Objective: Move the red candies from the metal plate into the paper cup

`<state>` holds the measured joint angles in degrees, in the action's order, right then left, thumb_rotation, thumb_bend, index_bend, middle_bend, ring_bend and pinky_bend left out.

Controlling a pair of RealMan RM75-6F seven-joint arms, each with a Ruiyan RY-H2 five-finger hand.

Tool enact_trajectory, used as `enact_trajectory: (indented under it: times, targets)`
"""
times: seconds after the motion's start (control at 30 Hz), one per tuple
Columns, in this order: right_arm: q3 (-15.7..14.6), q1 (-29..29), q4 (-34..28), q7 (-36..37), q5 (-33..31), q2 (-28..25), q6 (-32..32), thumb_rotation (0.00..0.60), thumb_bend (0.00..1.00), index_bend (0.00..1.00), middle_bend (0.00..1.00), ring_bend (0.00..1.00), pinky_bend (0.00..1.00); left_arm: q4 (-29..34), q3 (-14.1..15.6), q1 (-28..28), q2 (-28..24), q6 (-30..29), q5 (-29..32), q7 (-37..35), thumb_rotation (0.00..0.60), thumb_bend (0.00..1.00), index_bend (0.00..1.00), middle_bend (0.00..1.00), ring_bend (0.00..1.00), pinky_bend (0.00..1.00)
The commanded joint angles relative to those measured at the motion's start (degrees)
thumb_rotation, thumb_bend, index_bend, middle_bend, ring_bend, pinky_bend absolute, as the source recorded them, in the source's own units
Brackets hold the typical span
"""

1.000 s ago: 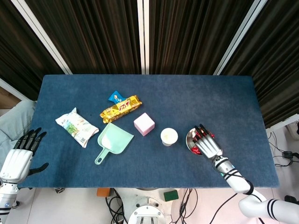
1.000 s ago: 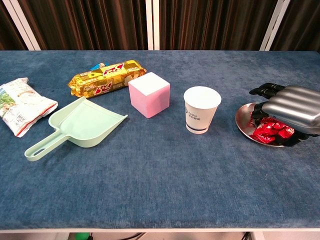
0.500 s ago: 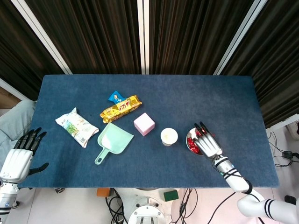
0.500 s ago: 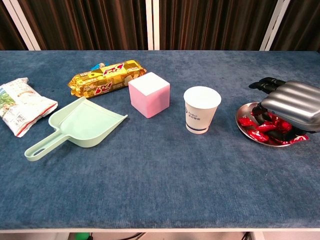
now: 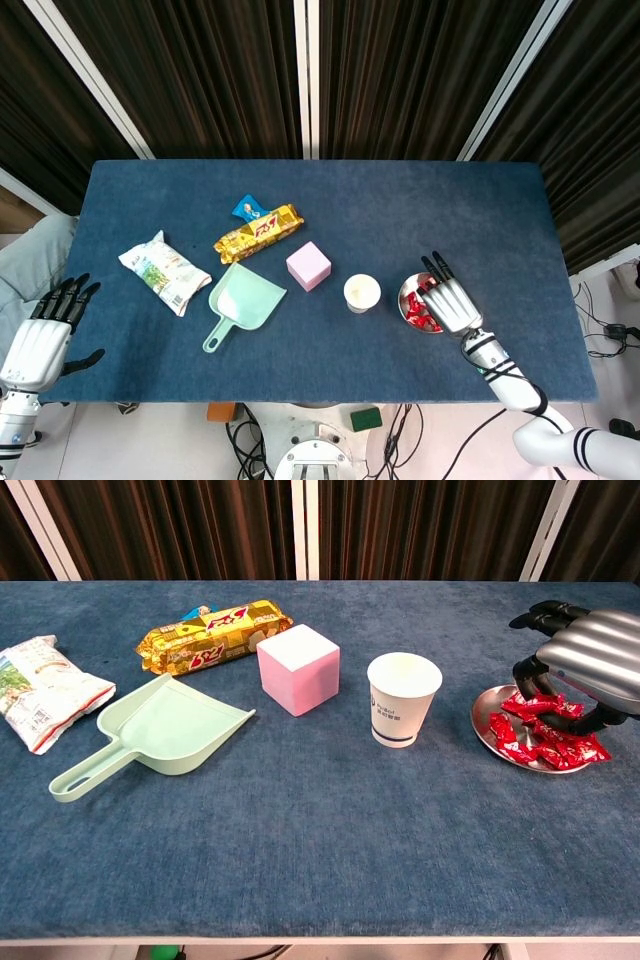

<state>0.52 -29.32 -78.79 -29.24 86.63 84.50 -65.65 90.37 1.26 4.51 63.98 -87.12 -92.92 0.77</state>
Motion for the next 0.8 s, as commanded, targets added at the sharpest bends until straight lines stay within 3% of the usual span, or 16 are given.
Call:
enact_trajectory:
  times: [0.03, 0.23, 0.47, 0.8]
  targets:
    - [0.79, 0.16, -2.92, -0.79, 1.05, -1.81, -1.84, 0.6, 0.61, 0.87, 0.6, 0.06, 0.0, 0.01, -0.01, -0.01, 0.0, -0.04, 0.0, 0.0, 0.6, 0.1, 0.09, 0.03, 0.0, 0.15]
    - [2.74, -0.59, -9.76, -3.28, 2.81, -4.65, -3.89, 0.6, 0.61, 0.88, 0.61, 0.06, 0.0, -0.03, 0.03, -0.08, -0.02, -0.22, -0.13, -0.1, 0.6, 0.1, 0.09, 0.03, 0.0, 0.15]
    - [5.11, -3.29, -16.23, -9.04, 2.91, -4.73, -1.76, 0.6, 0.61, 0.88, 0.61, 0.06, 0.0, -0.04, 0.01, -0.1, -0.06, -0.24, -0.06, -0.22, 0.6, 0.1, 0.09, 0.03, 0.0, 0.15]
    - [7.17, -7.42, -13.91, -12.44, -1.88, 1.57, 4.25, 0.6, 0.61, 0.88, 0.61, 0.06, 0.0, -0.02, -0.07, -0.1, -0.34, 0.05, 0.46, -0.68, 0.6, 0.1, 0.09, 0.03, 0.0, 0.15]
